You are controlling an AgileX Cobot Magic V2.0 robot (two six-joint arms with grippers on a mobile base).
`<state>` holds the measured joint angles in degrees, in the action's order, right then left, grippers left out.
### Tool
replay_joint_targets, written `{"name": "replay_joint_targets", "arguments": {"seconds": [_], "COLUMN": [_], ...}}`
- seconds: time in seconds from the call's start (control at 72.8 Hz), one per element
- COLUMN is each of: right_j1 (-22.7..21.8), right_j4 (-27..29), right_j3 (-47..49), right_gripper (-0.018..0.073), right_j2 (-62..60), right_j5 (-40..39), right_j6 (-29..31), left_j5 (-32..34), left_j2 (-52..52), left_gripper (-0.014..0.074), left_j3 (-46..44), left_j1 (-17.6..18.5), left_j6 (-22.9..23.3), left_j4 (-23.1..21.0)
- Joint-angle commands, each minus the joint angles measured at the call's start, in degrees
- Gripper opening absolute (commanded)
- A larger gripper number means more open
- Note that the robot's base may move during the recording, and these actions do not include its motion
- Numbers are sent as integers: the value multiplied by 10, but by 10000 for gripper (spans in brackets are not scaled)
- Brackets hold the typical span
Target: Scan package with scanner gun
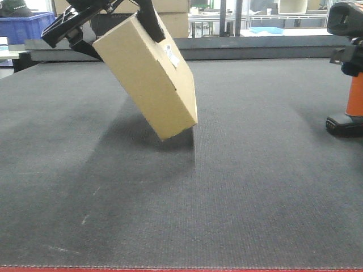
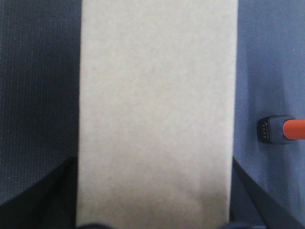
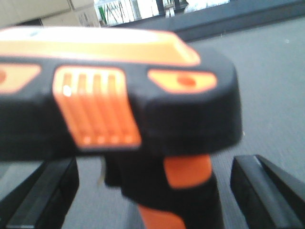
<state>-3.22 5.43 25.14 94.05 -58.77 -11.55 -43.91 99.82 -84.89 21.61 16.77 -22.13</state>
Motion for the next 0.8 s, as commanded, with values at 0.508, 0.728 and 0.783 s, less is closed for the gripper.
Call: {"name": "replay_joint_targets", "arguments": {"seconds": [0.508, 0.728, 0.783], "right_j1": [0, 0, 0], "right_j4": [21, 21, 21], "right_j3": [9, 9, 9], "right_gripper": [528, 137, 4], "right_j2": [7, 7, 7], "right_j5": [-37, -37, -39], "right_j6": [0, 0, 0], "left_j5": [3, 2, 2], "left_j2": [-6, -6, -6], "left_gripper": [-111, -111, -111], "left_j3": [-4, -4, -4], "left_j1": [3, 3, 3], "left_j6": [3, 3, 3], "left_j4": [-2, -2, -2]}}
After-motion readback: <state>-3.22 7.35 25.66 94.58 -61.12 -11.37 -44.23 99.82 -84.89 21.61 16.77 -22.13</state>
